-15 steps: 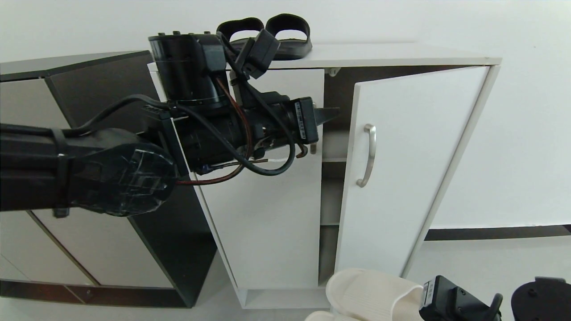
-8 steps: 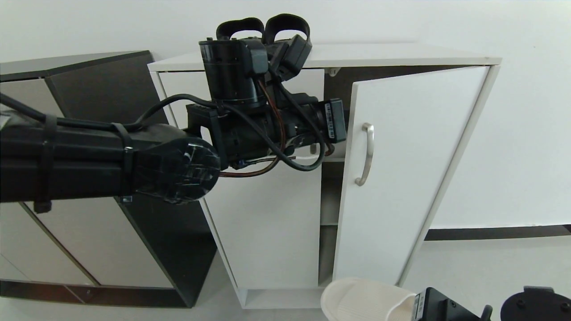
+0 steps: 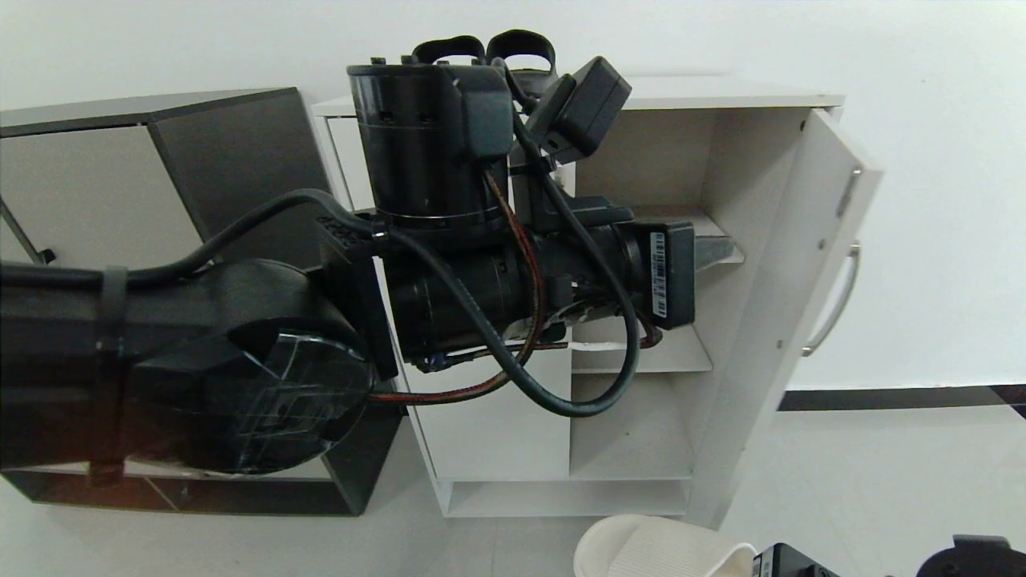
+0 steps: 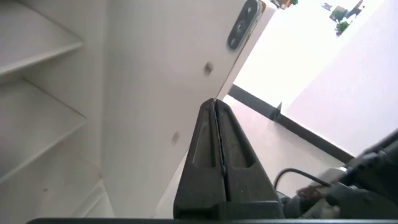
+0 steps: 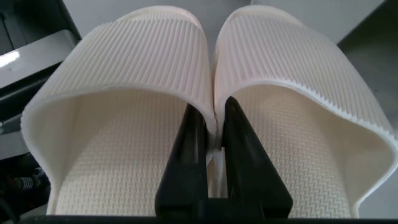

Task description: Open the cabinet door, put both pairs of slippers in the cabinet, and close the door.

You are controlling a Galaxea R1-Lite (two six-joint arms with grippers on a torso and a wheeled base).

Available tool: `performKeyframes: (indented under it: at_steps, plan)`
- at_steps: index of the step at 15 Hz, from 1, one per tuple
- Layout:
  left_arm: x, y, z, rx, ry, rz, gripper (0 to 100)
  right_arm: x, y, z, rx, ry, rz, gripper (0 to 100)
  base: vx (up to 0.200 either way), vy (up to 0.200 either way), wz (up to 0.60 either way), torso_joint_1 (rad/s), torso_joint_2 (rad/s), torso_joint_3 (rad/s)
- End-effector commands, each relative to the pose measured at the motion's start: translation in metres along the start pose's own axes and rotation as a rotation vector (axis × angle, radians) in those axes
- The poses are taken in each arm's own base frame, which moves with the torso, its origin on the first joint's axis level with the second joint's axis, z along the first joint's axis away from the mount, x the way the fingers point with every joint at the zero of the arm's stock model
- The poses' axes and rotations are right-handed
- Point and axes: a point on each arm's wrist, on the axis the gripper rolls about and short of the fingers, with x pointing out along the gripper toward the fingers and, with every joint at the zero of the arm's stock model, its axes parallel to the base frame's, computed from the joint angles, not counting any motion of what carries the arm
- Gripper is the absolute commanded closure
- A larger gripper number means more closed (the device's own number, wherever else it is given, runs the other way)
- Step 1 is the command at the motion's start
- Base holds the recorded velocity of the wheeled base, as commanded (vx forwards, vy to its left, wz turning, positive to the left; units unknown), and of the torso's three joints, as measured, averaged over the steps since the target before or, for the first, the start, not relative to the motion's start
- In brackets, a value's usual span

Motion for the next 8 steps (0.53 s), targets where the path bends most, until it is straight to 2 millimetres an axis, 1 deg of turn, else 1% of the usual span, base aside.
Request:
performKeyframes:
  at_steps: [1, 2, 3, 4, 5, 6, 7, 8]
  plan:
    - [-0.011, 0.004, 0.009, 0.012, -0.026, 0.025, 100, 0.004, -0.006, 0.006, 0.025, -0.016, -0.028, 100, 0.000, 0.000, 0.00, 0.000, 0.00, 0.000]
    - [-0.024, 0.013, 0.020, 0.023, -0.060, 0.086, 100, 0.008, -0.018, 0.013, 0.067, -0.030, -0.087, 100, 0.000, 0.000, 0.00, 0.000, 0.00, 0.000]
    - [-0.041, 0.021, 0.030, 0.037, -0.105, 0.185, 100, 0.013, -0.032, 0.021, 0.115, -0.050, -0.172, 100, 0.000, 0.000, 0.00, 0.000, 0.00, 0.000]
    - [-0.062, 0.025, 0.040, 0.060, -0.158, 0.310, 100, 0.017, -0.044, 0.030, 0.182, -0.078, -0.265, 100, 0.000, 0.000, 0.00, 0.000, 0.00, 0.000]
    - [-0.092, 0.022, 0.046, 0.091, -0.209, 0.479, 100, 0.023, -0.056, 0.037, 0.239, -0.101, -0.369, 100, 0.000, 0.000, 0.00, 0.000, 0.00, 0.000]
    - [-0.122, 0.017, 0.040, 0.121, -0.227, 0.638, 100, 0.028, -0.066, 0.044, 0.258, -0.116, -0.468, 100, 0.000, 0.000, 0.00, 0.000, 0.00, 0.000]
    - [-0.142, 0.015, 0.034, 0.133, -0.229, 0.714, 100, 0.031, -0.071, 0.047, 0.266, -0.120, -0.517, 100, 0.000, 0.000, 0.00, 0.000, 0.00, 0.000]
    - [-0.201, 0.012, 0.011, 0.149, -0.226, 0.882, 100, 0.037, -0.078, 0.053, 0.275, -0.127, -0.619, 100, 0.000, 0.000, 0.00, 0.000, 0.00, 0.000]
